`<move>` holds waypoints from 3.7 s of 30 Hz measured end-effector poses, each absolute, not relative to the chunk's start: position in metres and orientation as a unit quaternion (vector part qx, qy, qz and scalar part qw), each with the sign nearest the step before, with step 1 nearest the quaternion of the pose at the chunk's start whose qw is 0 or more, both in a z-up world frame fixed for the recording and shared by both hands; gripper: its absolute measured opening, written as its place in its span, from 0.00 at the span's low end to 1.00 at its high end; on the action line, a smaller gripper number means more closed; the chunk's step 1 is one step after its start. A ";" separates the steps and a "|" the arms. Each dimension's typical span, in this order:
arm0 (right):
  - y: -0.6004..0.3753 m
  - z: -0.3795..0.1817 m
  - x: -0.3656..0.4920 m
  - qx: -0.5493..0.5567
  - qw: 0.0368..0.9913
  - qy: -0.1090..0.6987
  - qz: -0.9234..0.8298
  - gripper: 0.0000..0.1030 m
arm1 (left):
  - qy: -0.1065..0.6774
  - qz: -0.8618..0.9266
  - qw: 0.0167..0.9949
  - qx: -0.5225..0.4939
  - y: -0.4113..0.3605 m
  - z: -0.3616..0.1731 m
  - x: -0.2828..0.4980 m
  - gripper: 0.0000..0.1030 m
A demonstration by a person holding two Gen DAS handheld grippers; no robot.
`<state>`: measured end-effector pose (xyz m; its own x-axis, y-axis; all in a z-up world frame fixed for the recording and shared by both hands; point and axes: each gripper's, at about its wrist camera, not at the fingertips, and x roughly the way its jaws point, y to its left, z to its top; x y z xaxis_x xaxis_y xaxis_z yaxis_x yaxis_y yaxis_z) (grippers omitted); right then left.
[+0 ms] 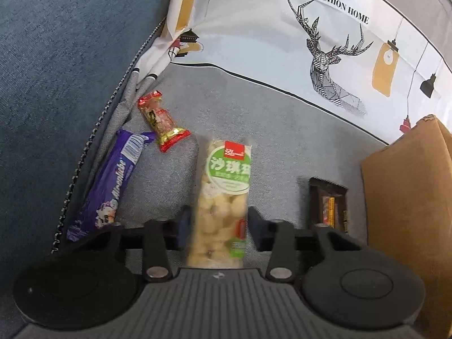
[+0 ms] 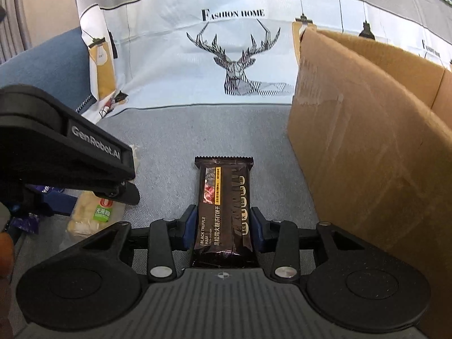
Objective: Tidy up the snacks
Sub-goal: 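Lift the chocolate bar and milk-candy bar with both tools over the box, then open both tools to drop the chocolate bar and milk-candy bar into the box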
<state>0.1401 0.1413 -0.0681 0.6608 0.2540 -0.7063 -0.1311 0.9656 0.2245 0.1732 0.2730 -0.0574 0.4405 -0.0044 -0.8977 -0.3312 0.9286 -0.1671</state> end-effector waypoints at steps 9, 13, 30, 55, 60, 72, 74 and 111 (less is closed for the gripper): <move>0.129 -0.036 0.128 0.087 0.919 0.363 0.128 0.40 | 0.486 0.107 0.846 -0.192 0.275 -0.027 0.159 0.38; 0.113 -0.011 0.119 0.103 0.923 0.345 0.137 0.40 | 0.447 0.124 0.863 -0.201 0.271 0.001 0.140 0.38; -0.078 0.100 0.084 0.140 0.967 0.175 0.123 0.40 | 0.286 0.063 0.942 -0.161 0.156 0.096 0.055 0.38; -0.195 0.044 0.104 0.130 0.971 0.186 0.078 0.40 | 0.295 -0.006 0.945 -0.139 0.072 0.078 0.105 0.39; -0.195 0.044 0.104 0.128 0.971 0.187 0.082 0.40 | 0.285 -0.015 0.948 -0.142 0.066 0.080 0.104 0.39; -0.193 0.045 0.100 0.119 0.973 0.178 0.082 0.40 | 0.246 -0.098 0.949 -0.169 0.042 0.087 0.096 0.39; -0.192 0.045 0.100 0.116 0.974 0.177 0.082 0.40 | 0.246 -0.101 0.949 -0.167 0.039 0.087 0.096 0.38; -0.190 0.047 0.091 0.098 0.979 0.144 0.107 0.46 | 0.246 -0.135 0.945 -0.169 0.031 0.085 0.100 0.52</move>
<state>0.0914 -0.1904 0.0475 0.9356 0.2381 -0.2609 -0.1819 0.9580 0.2218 0.1005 0.0307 0.0849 0.8421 -0.3386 -0.4198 0.1722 0.9064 -0.3856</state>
